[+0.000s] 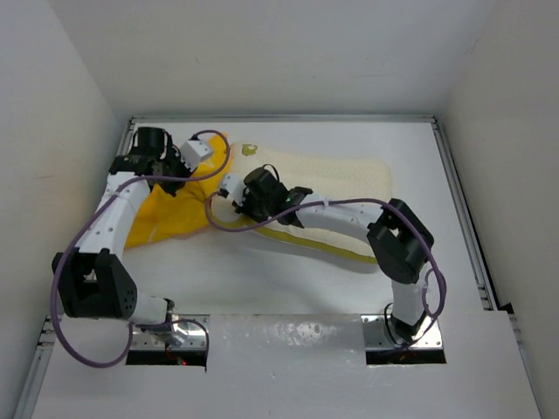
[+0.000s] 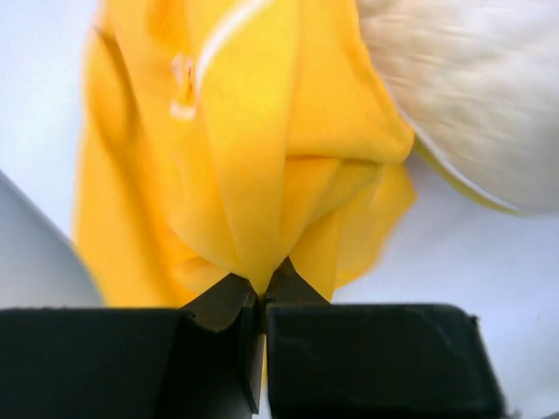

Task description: Put the pillow into the pillowcase

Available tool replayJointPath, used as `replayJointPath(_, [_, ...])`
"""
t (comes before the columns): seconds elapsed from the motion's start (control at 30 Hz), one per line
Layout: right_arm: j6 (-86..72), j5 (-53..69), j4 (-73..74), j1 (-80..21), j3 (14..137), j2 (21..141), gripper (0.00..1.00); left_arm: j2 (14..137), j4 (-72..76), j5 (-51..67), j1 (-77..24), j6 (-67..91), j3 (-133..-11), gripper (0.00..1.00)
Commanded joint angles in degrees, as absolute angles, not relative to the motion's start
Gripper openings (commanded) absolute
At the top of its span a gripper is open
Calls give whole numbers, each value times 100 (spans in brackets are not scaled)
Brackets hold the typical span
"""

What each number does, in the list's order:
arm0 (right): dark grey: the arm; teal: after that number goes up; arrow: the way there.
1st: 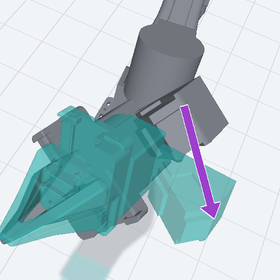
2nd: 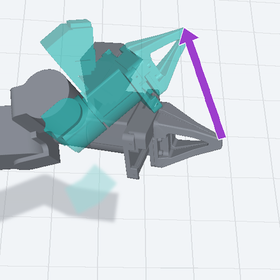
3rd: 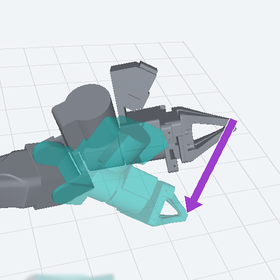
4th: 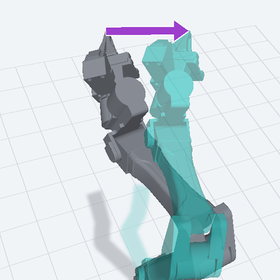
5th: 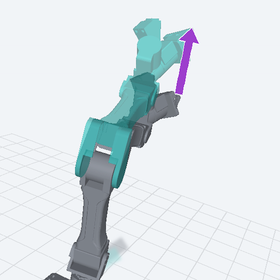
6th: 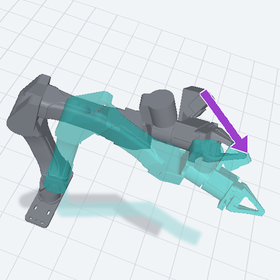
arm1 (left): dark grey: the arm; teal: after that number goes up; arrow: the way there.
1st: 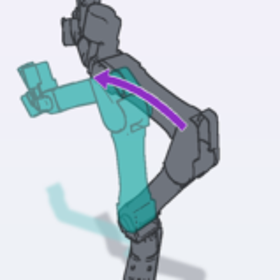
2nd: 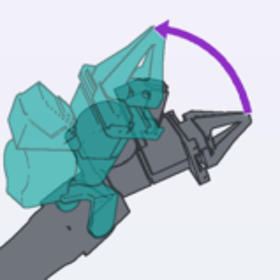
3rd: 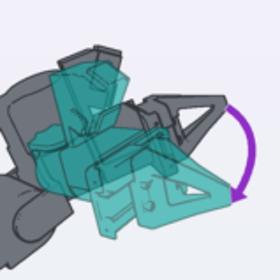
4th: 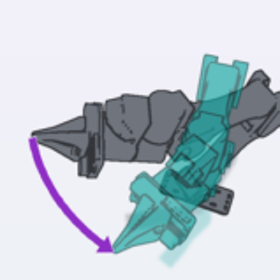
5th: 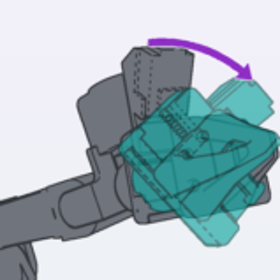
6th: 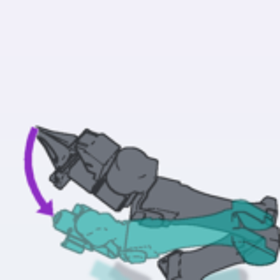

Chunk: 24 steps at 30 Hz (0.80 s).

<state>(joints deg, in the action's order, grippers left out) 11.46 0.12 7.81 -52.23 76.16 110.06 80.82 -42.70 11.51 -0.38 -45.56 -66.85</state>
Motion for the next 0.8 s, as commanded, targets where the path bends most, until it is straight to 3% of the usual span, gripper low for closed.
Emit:
replayJointPath(0.0, [660, 132, 536, -5045, 8365, 10784, 0, 7787, -6096, 2099, -44, -5702, -7548, 0])
replayJointPath(0.13, [415, 9, 589, -4826, 8937, 11021, 0, 7664, -7458, 2908, -88, -6722, -8120, 0])
replayJointPath(0.3, [123, 26, 1010, -4606, 10131, 11855, 0, 7638, -7559, 3331, -184, -6934, -8385, 0])
replayJointPath(0.43, [44, 210, 958, -4614, 10406, 12356, 0, 7795, -7550, 3673, -264, -6943, -8481, 0])
replayJointPath(0.53, [44, 579, 932, -4667, 10196, 12402, 0, 7910, -6973, 3999, -220, -6139, -8797, 0])
replayJointPath(0.6, [44, 842, 678, -4807, 9565, 12174, 0, 7928, -5703, 3877, -159, -4615, -8702, 0])
replayJointPath(0.73, [96, 1555, -297, -5167, 8080, 11401, 0, 8208, -4905, 3691, -123, -3376, -8587, 0])
replayJointPath(0.77, [140, 1738, -438, -5281, 7677, 11138, 6, 8252, -5131, 3865, -123, -3532, -8596, 0])
